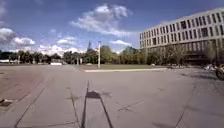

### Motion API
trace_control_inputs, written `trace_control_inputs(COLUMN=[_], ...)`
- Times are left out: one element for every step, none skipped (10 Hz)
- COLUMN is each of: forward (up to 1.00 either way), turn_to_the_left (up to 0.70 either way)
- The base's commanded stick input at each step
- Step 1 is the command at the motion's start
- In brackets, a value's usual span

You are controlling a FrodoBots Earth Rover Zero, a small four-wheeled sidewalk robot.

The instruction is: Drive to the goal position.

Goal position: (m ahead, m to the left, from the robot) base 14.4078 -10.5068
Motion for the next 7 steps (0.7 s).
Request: trace_control_inputs(forward=[0.70,0.70,0.70,0.70,0.70,0.70,0.70], turn_to_the_left=[-0.14,-0.14,-0.14,-0.14,-0.14,-0.14,-0.14])
